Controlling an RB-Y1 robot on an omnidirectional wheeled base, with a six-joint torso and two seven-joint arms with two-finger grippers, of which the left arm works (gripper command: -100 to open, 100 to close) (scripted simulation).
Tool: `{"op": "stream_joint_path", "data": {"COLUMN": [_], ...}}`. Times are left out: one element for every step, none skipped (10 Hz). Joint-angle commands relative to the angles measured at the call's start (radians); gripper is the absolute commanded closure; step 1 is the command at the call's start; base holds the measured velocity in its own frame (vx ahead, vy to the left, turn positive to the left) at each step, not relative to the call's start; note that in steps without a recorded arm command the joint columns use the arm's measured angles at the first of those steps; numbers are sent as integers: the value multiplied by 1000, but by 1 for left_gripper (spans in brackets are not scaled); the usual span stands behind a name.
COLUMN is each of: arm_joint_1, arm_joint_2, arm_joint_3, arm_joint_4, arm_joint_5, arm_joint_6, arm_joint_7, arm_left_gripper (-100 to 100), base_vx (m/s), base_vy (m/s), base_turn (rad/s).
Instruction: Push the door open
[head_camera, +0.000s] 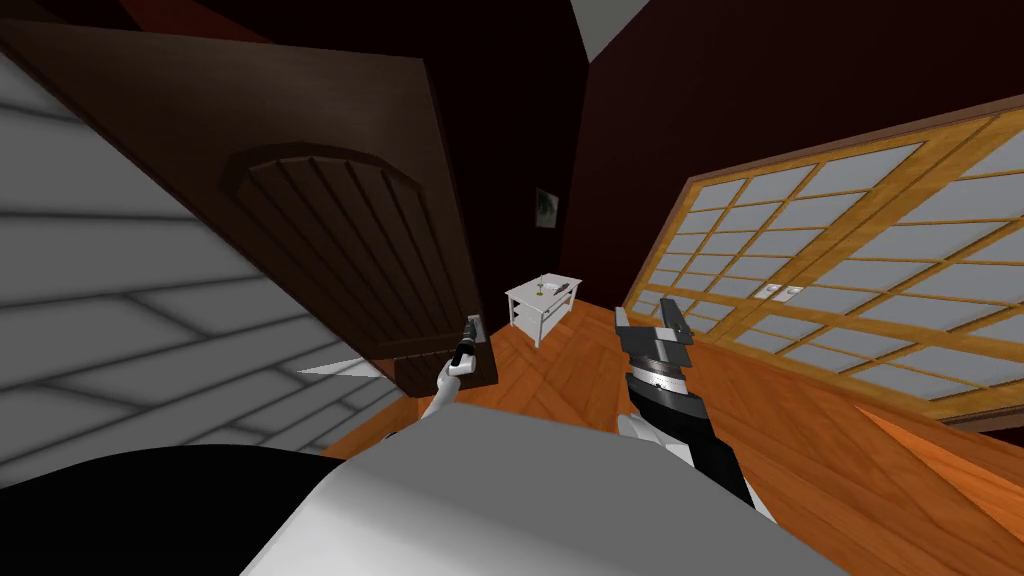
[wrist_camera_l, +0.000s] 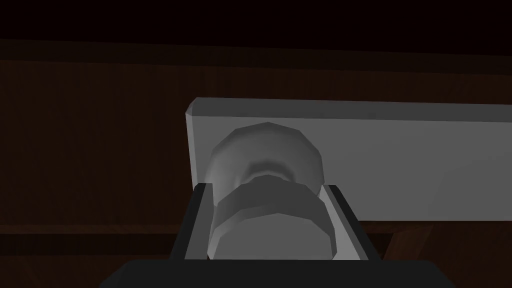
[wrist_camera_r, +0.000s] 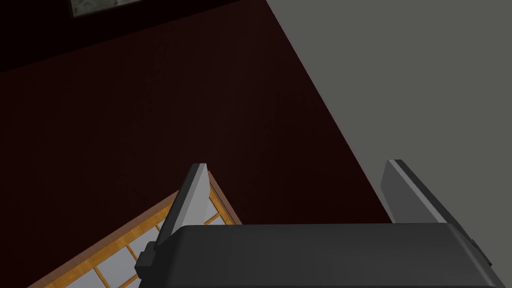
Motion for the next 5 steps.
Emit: {"op": "stream_joint_path", "data": {"arm_joint_1": [3, 4, 5, 9, 10], "arm_joint_2": [5, 7, 7, 4, 7], "arm_joint_3": [22, 38, 45, 39, 57], "arm_joint_4": [-4, -4, -3, -3, -6], "arm_joint_5": [4, 7, 8, 6, 9], "arm_joint_6": [-5, -5, -5, -3, -4], "arm_joint_7": [-5, -9, -10, -10, -14], "arm_left_gripper": [100, 100, 100, 100, 100], "base_vx": [223, 218, 213, 96, 141], "base_vy": [-111, -91, -85, -33, -12], "base_turn": [91, 69, 72, 44, 33]}}
